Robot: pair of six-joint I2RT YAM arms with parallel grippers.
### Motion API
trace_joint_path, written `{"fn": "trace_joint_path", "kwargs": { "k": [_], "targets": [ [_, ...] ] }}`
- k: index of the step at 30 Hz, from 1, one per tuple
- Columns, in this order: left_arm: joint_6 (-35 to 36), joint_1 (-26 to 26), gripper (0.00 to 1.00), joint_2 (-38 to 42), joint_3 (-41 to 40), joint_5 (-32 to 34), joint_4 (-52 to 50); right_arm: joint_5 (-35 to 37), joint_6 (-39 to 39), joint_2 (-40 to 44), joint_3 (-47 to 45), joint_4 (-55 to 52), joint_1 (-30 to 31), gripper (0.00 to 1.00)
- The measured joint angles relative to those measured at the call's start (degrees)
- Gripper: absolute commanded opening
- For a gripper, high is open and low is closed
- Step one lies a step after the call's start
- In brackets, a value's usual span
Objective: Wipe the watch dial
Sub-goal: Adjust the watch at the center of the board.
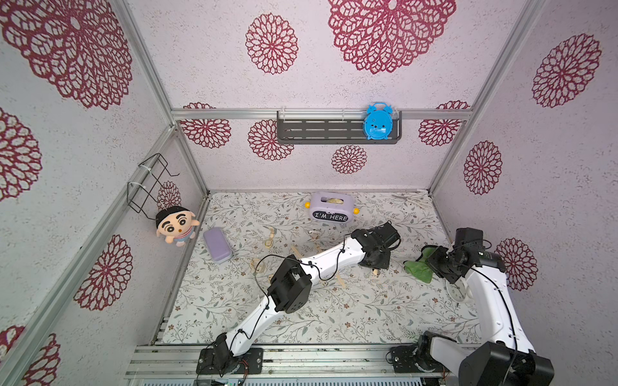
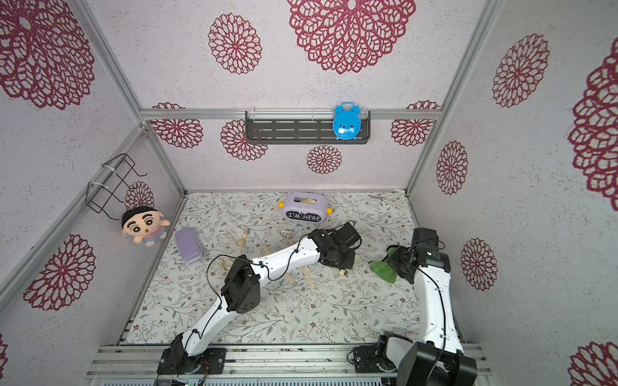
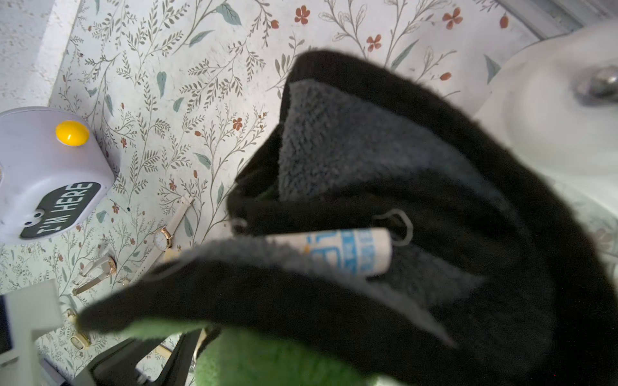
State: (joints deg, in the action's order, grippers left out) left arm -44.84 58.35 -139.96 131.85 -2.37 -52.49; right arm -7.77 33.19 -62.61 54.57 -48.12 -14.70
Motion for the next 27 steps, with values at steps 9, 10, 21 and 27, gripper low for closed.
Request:
{"fn": "trace_joint_path", "kwargs": {
  "k": [9,10,21,27],
  "targets": [
    [-16.0,-8.4,0.00,9.8,-23.7,-20.2,24.6,-1.9,-0.7,-2.4,-1.0,2.4,0.3,0.00],
    [-18.4,-9.4,0.00,9.9,-25.5,-22.1,27.5,-2.1,-0.7,-2.6,-1.3,2.6,0.4,0.00],
    [-44.3,-13.7,0.04,6.7,-39.9,-31.6,69.9,-3.0,-2.9,-6.5,-2.3,3.8,7.8,0.00],
    [-49.9,-13.6,0.25,1.4,-43.3,-27.0,89.0,-3.0,-3.2,-7.9,-2.3,4.7,10.1,0.00]
  ]
}}
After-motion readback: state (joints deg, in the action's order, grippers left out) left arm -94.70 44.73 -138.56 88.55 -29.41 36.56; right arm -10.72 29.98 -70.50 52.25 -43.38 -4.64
